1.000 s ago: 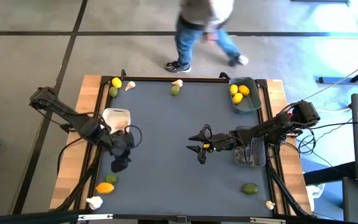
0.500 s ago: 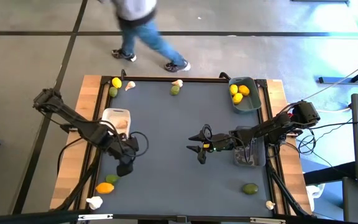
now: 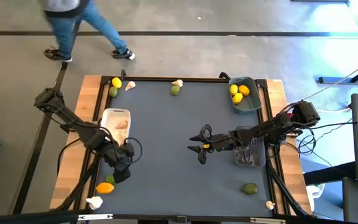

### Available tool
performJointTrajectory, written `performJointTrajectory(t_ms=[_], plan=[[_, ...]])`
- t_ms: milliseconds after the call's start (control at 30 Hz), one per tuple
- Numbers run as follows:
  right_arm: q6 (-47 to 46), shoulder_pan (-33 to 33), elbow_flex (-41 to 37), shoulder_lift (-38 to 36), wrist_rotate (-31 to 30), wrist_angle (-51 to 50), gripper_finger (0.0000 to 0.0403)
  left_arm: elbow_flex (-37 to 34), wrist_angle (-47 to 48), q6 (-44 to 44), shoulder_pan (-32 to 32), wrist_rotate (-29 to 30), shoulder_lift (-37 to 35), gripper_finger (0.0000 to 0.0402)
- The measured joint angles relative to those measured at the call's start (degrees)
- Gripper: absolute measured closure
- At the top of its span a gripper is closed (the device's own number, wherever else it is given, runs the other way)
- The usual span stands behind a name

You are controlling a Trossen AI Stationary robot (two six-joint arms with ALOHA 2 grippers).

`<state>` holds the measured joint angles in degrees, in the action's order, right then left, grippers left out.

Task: Sort produce into baskets
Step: Put the lime into the black bin

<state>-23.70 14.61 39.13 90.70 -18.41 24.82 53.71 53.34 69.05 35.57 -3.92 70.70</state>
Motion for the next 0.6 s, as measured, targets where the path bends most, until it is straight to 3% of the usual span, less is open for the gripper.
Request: performJointTrajectory(t_ms=[400,600], plan=[[0.2,0.0,0.0,0.0,0.0,-1.1,0.0201,0.0,0.2,-8.0,0.0,6.8,0.0,0.0232],[0.2,0.0,0.0,0.0,0.0,-1.8,0.0201,0.0,0.0,-9.4,-1.6,6.8,1.0,0.0178]])
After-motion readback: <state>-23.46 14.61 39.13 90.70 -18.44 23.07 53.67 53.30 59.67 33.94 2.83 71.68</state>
